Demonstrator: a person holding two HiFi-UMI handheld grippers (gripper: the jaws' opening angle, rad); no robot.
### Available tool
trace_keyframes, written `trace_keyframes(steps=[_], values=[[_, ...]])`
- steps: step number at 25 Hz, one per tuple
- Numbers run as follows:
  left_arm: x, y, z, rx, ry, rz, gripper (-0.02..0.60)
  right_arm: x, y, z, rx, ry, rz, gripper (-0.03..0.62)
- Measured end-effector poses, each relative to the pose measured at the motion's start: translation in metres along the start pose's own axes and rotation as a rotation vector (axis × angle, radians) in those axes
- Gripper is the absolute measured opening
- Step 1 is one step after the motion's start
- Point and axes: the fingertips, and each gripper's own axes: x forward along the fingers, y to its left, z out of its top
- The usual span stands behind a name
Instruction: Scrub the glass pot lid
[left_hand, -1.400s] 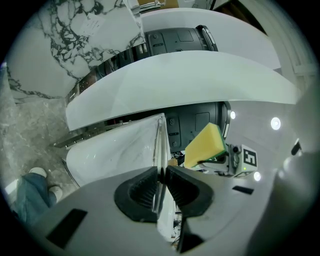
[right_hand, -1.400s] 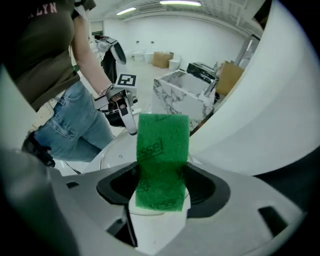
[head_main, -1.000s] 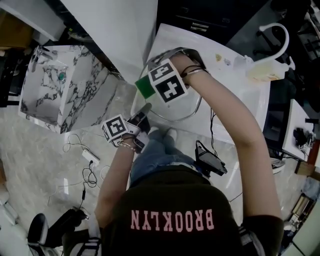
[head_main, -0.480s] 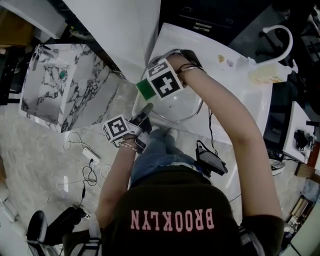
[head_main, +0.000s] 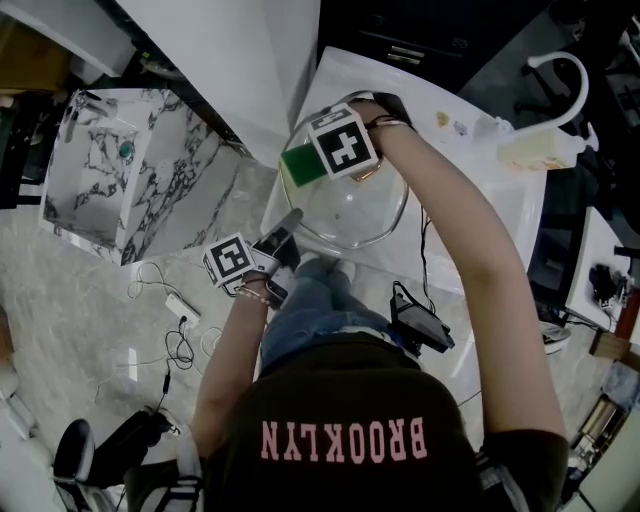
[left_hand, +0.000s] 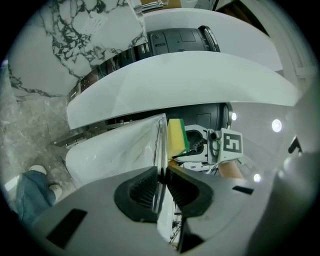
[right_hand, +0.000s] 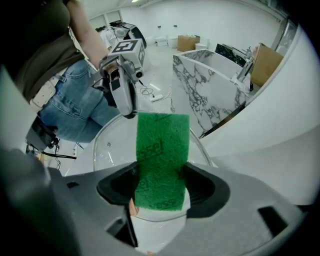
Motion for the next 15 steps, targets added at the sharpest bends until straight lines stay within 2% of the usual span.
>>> trace_keyframes(steps=[4, 8, 12, 15], values=[[-0.003, 0.001, -0.002, -0.025, -0.006, 0.042, 0.052, 0.001, -0.003, -0.013, 0.052, -0.023, 0.018, 0.268], [-0.003, 0.001, -0.001, -0.019, -0.014, 0.030, 0.052, 0.007, 0.002, -0.037, 0.159, -0.016, 0.074, 0.268], [-0.005, 0.003, -0.001, -0.016, -0.016, 0.053, 0.052, 0.009, -0.015, -0.056, 0.227, -0.056, 0.027, 0.268], [-0.003, 0.002, 0.000, -0.011, -0.021, 0.039, 0.052, 0.012, -0.016, -0.075, 0.295, -0.065, 0.028, 0.268]])
